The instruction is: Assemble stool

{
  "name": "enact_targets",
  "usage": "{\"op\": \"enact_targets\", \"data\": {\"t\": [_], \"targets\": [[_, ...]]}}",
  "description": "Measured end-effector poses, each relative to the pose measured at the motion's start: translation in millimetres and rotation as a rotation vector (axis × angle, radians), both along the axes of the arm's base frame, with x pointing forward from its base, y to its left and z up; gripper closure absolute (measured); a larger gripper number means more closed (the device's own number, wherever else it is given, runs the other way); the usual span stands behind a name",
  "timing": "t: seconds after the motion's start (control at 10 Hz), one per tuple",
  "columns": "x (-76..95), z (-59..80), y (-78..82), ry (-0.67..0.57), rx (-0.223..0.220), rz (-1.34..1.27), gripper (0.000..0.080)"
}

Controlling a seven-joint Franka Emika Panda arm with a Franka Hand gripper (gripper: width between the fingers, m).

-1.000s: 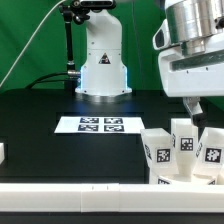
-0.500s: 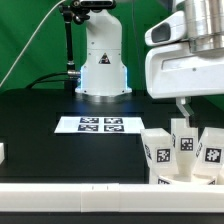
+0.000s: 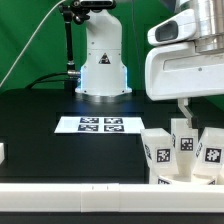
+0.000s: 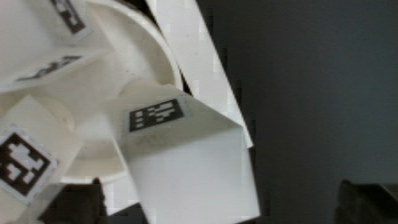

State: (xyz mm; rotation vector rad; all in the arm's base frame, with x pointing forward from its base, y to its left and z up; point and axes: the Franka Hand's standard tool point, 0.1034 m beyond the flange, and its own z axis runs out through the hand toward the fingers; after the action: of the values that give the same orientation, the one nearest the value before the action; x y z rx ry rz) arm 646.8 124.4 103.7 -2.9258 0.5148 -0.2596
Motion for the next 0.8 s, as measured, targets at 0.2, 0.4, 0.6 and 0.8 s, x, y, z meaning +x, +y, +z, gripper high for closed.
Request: {"op": "enact_targets", "data": {"t": [0.2,0.4,0.6,0.8], "targets": [[0.2,-3.1,0.5,-0.032,-0.054,0.187,0.0151],[2.5,-2.1,-1.0,-0.053,-0.099,0.359,0.0151],[2.9,-2.1,-2.8,-0.070,-0.129,0.500,0.0151],[3.2,-2.3,-5.0,-0.080,-0.161,0.614,0.0151]]}}
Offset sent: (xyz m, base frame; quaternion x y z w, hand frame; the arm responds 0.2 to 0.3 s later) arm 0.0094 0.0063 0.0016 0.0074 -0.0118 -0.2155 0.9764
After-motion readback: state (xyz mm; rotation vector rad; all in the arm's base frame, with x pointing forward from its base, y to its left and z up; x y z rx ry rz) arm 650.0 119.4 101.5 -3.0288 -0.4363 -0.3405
